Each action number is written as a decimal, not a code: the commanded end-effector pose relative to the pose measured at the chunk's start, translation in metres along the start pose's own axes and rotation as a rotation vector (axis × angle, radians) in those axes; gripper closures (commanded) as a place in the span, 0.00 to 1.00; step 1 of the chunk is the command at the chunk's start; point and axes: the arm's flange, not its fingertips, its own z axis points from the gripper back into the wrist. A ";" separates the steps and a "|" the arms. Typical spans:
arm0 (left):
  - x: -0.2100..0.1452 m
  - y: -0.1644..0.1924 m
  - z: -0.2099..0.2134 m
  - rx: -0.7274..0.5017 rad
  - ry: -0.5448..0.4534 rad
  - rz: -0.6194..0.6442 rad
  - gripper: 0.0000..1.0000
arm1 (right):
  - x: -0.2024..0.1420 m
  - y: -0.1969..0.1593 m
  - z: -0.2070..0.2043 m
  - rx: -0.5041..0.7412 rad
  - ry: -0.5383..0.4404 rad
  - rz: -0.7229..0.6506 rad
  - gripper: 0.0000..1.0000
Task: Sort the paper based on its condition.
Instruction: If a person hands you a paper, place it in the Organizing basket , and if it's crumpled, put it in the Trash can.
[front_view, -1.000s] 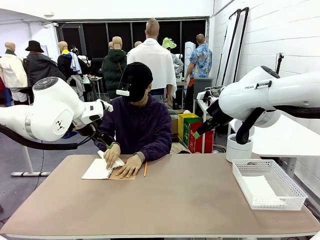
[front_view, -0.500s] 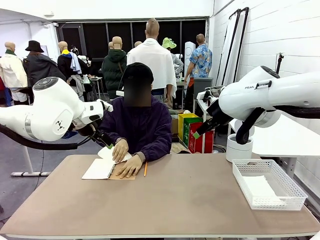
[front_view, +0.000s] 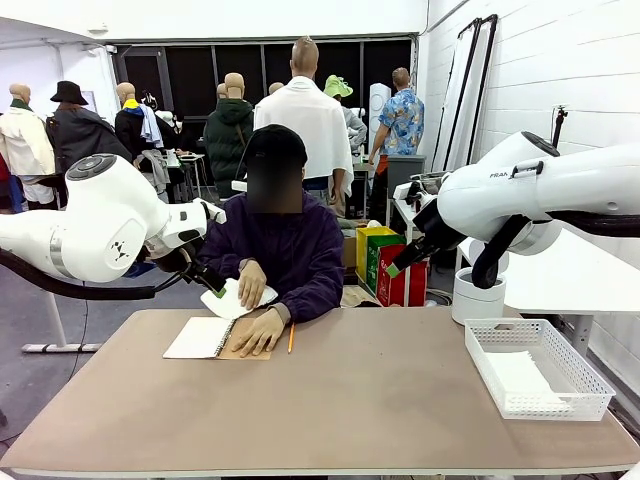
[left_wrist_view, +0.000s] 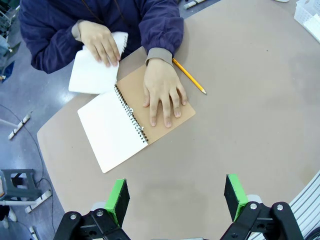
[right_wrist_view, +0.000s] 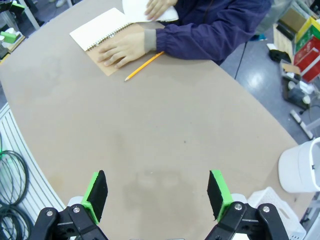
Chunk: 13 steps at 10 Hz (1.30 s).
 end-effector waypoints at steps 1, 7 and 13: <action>0.000 0.001 0.000 -0.006 0.004 0.005 0.00 | 0.000 0.000 0.000 -0.001 0.001 -0.010 0.00; 0.000 0.001 0.000 -0.006 0.004 0.005 0.00 | 0.000 0.000 0.000 -0.001 0.001 -0.010 0.00; 0.000 0.001 0.000 -0.006 0.004 0.005 0.00 | 0.000 0.000 0.000 -0.001 0.001 -0.010 0.00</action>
